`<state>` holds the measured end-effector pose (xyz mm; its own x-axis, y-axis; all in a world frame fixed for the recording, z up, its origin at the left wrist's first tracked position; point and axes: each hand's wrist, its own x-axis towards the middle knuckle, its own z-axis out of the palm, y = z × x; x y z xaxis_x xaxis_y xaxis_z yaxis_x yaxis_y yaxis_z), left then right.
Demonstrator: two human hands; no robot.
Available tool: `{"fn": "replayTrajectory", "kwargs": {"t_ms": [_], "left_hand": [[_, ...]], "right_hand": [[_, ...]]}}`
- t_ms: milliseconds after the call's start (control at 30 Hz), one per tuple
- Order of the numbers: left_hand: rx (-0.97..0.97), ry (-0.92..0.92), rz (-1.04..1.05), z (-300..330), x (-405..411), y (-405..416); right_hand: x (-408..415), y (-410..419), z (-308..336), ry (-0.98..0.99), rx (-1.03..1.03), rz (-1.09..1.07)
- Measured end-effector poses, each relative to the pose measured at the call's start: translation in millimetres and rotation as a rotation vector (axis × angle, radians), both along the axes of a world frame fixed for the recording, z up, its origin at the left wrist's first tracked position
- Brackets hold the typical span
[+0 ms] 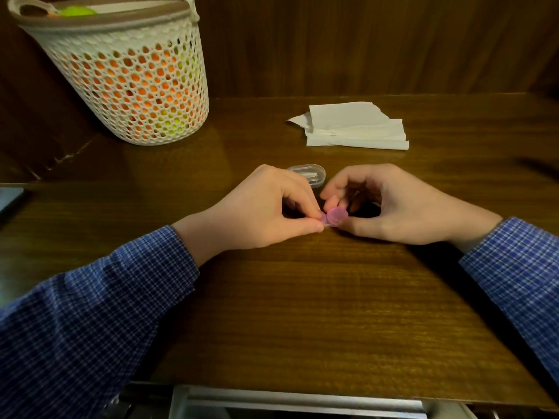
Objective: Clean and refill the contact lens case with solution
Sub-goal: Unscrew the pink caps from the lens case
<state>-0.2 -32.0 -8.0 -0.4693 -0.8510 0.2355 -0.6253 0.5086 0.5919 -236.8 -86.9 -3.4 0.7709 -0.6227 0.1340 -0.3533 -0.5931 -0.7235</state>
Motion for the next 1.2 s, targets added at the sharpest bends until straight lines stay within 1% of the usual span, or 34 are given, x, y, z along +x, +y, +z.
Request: {"fn": "replayTrajectory", "kwargs": {"t_ms": [233, 400, 500, 600, 667, 767, 800, 867, 933, 1000, 1200], "left_hand": [[-0.001, -0.009, 0.000, -0.3, 0.3, -0.7], [-0.006, -0.002, -0.002, -2.2, 1.0, -1.5], [0.001, 0.010, 0.006, -2.6, 0.4, -1.2], [0.002, 0.019, 0.007, -2.7, -0.2, -0.8], [0.001, 0.021, 0.005, -2.6, 0.0, -0.8], [0.001, 0.018, 0.005, -2.7, 0.1, -1.1], [0.000, 0.018, 0.004, -2.9, 0.0, -1.2], [0.000, 0.019, 0.002, -3.1, -0.1, -1.3], [0.000, 0.023, 0.001, -3.4, 0.3, -1.6], [-0.001, 0.024, 0.001, -4.1, 0.5, -1.9], [0.004, 0.047, 0.021, -8.1, 0.1, -2.9]], "right_hand": [[-3.0, -1.8, 2.8, -0.073, 0.089, 0.022], [-7.5, -8.6, 4.2, -0.209, 0.250, 0.000], [-9.5, -13.7, 2.8, -0.306, 0.396, -0.030], [-11.4, -17.6, 1.4, -0.348, 0.479, -0.063], [-12.4, -19.4, -0.1, -0.327, 0.423, -0.098], [-12.0, -20.4, -3.2, -0.178, 0.140, -0.213], [-11.3, -20.3, -4.5, -0.154, 0.084, -0.240], [-10.0, -19.8, -6.4, -0.127, 0.019, -0.297], [-9.4, -21.2, -8.0, -0.054, -0.071, -0.358], [-9.8, -23.0, -8.9, 0.006, -0.117, -0.393], [-9.3, -23.8, -8.8, 0.064, -0.107, -0.397]]}}
